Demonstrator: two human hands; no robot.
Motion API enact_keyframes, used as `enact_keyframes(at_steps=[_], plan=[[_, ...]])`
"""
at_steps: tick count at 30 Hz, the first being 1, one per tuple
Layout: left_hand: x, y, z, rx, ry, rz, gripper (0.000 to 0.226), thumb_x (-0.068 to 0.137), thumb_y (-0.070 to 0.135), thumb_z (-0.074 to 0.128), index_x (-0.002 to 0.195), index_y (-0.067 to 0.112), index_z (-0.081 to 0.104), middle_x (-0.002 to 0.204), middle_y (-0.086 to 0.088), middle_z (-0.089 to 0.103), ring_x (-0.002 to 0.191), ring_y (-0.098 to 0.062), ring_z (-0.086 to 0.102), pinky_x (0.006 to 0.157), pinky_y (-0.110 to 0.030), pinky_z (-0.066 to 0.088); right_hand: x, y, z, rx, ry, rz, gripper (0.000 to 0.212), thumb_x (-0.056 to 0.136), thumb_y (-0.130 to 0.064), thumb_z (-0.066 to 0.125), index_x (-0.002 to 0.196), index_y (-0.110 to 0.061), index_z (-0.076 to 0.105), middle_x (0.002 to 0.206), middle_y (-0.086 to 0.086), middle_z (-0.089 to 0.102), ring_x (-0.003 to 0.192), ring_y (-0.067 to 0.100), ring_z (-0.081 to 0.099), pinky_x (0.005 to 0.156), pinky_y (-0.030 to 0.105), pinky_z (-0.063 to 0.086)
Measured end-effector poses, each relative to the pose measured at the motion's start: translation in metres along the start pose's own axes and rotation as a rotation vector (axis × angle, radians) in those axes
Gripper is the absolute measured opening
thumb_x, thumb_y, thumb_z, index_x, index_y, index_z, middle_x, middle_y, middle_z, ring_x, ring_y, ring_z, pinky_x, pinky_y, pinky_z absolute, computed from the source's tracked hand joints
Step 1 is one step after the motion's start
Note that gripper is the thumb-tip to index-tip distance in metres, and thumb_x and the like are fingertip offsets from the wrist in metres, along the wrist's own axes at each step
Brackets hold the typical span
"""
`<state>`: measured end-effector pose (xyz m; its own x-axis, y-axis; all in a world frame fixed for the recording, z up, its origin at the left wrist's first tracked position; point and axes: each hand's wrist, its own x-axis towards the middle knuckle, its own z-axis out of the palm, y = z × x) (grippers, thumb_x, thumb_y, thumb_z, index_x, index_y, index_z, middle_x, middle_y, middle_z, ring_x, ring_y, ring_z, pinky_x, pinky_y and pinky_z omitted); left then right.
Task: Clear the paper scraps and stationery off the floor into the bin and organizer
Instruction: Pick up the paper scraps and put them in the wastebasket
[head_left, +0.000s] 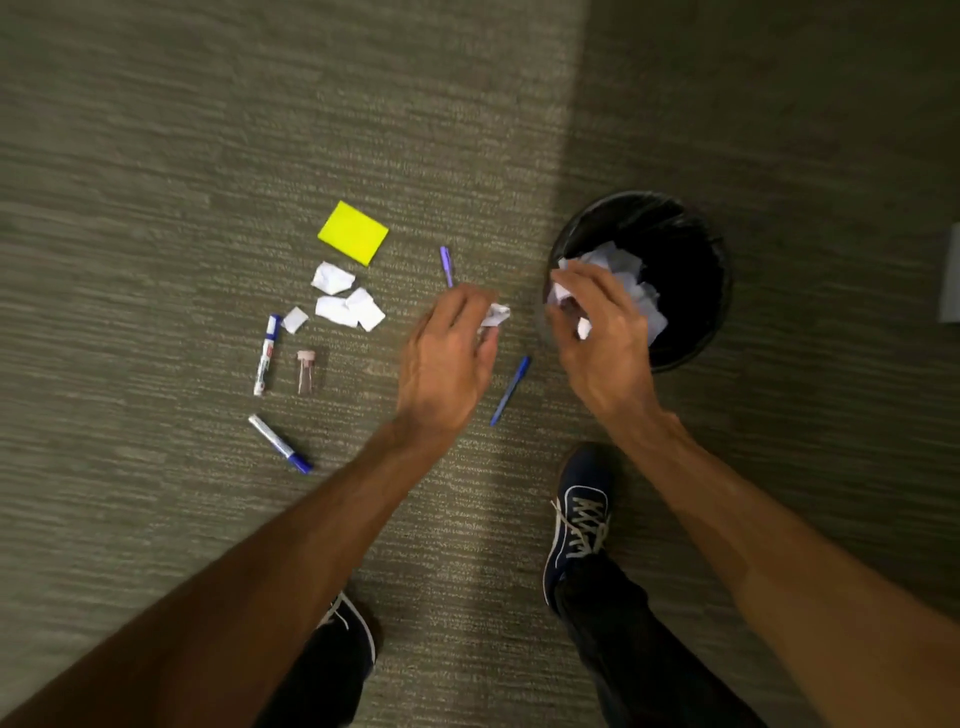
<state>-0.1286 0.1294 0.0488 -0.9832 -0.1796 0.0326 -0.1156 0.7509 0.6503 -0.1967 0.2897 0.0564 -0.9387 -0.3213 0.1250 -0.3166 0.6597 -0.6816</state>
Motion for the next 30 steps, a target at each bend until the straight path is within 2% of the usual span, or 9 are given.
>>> enact_keyframes(at_steps=[5,8,10,14,16,19,21,24,30], plan=[[0.037,0.056,0.023,-0.221,-0.084,0.023,0.032,0.092,0.005,0.065,0.123,-0.002,0.062,0.116,-0.016,0.063,0.102,-0.027,0.064,0.091,-0.036,0.053,0.010,0.024,-0.052,0.055,0.066,0.328,0.025,0.090,-0.009,0.071,0.114,-0.003,0.070,0.112,0.013,0.068,0.092,0.014,0.064,0.075,0.001,0.043],[0.062,0.078,0.051,-0.253,-0.162,-0.015,0.034,0.092,0.004,0.064,0.126,0.000,0.061,0.117,-0.016,0.063,0.104,-0.026,0.064,0.091,-0.024,0.048,0.018,0.049,-0.063,0.052,-0.002,0.465,0.025,0.090,-0.013,0.071,0.114,-0.007,0.070,0.107,0.010,0.072,0.095,0.019,0.068,0.080,0.020,0.053],[0.075,0.084,0.075,-0.221,-0.223,-0.017,0.036,0.090,-0.001,0.063,0.125,0.000,0.061,0.118,-0.017,0.064,0.106,-0.029,0.063,0.091,-0.026,0.045,0.024,0.065,-0.065,0.025,-0.043,0.510,0.024,0.090,-0.011,0.068,0.114,-0.006,0.069,0.106,0.009,0.073,0.097,0.021,0.069,0.085,0.031,0.055],[0.091,0.084,0.110,-0.140,-0.377,-0.010,0.038,0.086,-0.001,0.060,0.124,0.002,0.060,0.119,-0.017,0.063,0.110,-0.031,0.061,0.090,-0.032,0.047,0.032,0.092,-0.062,-0.038,-0.129,0.495,0.020,0.091,-0.003,0.060,0.109,-0.002,0.068,0.104,0.011,0.072,0.097,0.023,0.067,0.080,0.027,0.049],[0.096,0.084,0.119,-0.114,-0.446,0.003,0.040,0.091,0.006,0.058,0.131,0.004,0.055,0.128,-0.018,0.059,0.118,-0.031,0.058,0.097,-0.040,0.048,0.034,0.102,-0.059,-0.077,-0.216,0.449,0.023,0.092,-0.003,0.057,0.113,0.000,0.065,0.107,0.015,0.071,0.101,0.027,0.066,0.082,0.030,0.048],[0.100,0.083,0.120,-0.046,-0.523,-0.013,0.055,0.102,0.017,0.050,0.152,0.003,0.031,0.156,-0.025,0.031,0.145,-0.037,0.030,0.116,-0.045,0.031,0.038,0.112,-0.056,-0.184,-0.322,0.389,0.034,0.099,-0.010,0.053,0.133,-0.005,0.057,0.121,0.021,0.064,0.111,0.034,0.061,0.089,0.034,0.047],[0.098,0.082,0.113,-0.031,-0.498,0.038,0.053,0.106,0.017,0.044,0.152,-0.001,0.026,0.160,-0.026,0.020,0.149,-0.036,0.020,0.118,-0.041,0.026,0.041,0.113,-0.056,-0.224,-0.343,0.390,0.040,0.098,-0.010,0.053,0.138,-0.006,0.053,0.128,0.023,0.059,0.116,0.036,0.059,0.093,0.036,0.048],[0.091,0.077,0.094,-0.064,-0.388,0.081,0.048,0.106,0.017,0.043,0.148,-0.004,0.035,0.159,-0.025,0.024,0.148,-0.034,0.025,0.117,-0.031,0.023,0.043,0.104,-0.061,-0.217,-0.273,0.413,0.044,0.094,-0.004,0.055,0.138,-0.006,0.052,0.133,0.022,0.055,0.120,0.037,0.056,0.097,0.040,0.048],[0.074,0.034,0.048,-0.014,-0.197,0.013,0.046,0.103,0.028,0.045,0.140,0.001,0.048,0.152,-0.025,0.035,0.135,-0.039,0.045,0.109,-0.050,0.042,0.037,0.040,-0.054,-0.167,-0.093,0.222,0.043,0.089,-0.011,0.053,0.132,-0.016,0.052,0.128,0.011,0.055,0.107,0.032,0.060,0.083,0.047,0.052]])
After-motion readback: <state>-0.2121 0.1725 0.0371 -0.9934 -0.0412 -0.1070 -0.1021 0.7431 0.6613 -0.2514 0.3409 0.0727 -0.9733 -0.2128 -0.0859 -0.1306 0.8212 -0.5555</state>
